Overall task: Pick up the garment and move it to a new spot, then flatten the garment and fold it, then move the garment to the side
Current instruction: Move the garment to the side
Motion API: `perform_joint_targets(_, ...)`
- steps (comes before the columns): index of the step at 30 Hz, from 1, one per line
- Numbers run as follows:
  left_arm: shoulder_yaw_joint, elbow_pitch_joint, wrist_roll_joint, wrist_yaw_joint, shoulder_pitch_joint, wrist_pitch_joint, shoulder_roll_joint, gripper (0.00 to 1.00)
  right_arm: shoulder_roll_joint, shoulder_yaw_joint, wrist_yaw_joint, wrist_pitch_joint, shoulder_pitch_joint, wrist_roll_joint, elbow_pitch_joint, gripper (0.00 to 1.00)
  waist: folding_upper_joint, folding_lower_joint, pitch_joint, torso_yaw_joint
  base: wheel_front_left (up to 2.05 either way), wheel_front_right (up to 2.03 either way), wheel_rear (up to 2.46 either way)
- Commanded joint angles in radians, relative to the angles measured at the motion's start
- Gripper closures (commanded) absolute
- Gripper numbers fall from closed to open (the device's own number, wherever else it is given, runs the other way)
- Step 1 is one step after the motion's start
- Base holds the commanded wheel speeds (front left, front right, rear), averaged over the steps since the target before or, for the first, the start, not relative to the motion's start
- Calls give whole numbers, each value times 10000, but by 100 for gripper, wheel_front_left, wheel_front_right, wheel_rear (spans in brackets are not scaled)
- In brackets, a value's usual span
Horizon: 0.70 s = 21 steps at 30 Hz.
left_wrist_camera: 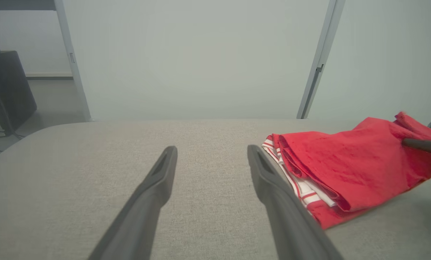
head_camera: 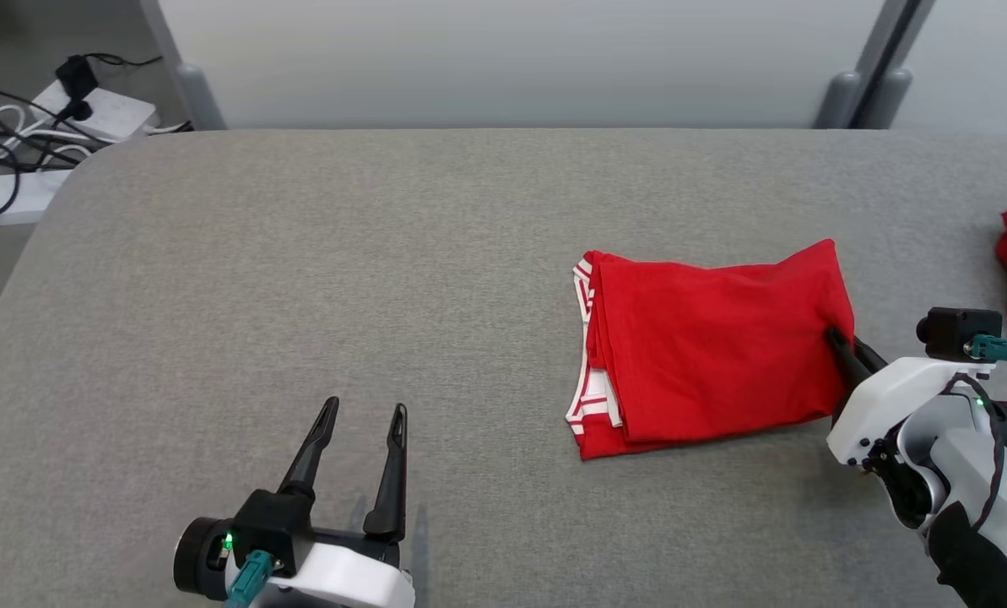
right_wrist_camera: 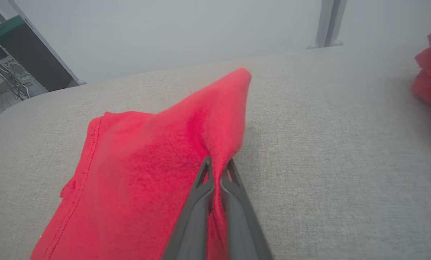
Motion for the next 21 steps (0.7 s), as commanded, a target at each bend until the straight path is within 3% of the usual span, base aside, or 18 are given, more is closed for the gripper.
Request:
perform_joint_targets(1,347,-220,78,-62,-539,-132,14,0,-147,50,42,-207,-48,57,-129,100,0,0,53,-539,0,0,0)
perform_joint_targets(21,520,-90,274,-184,-1042,-132,14,0,225,-1156,42,-234,346,-1083,-870,100,0,0,474,-3840,0,0,0)
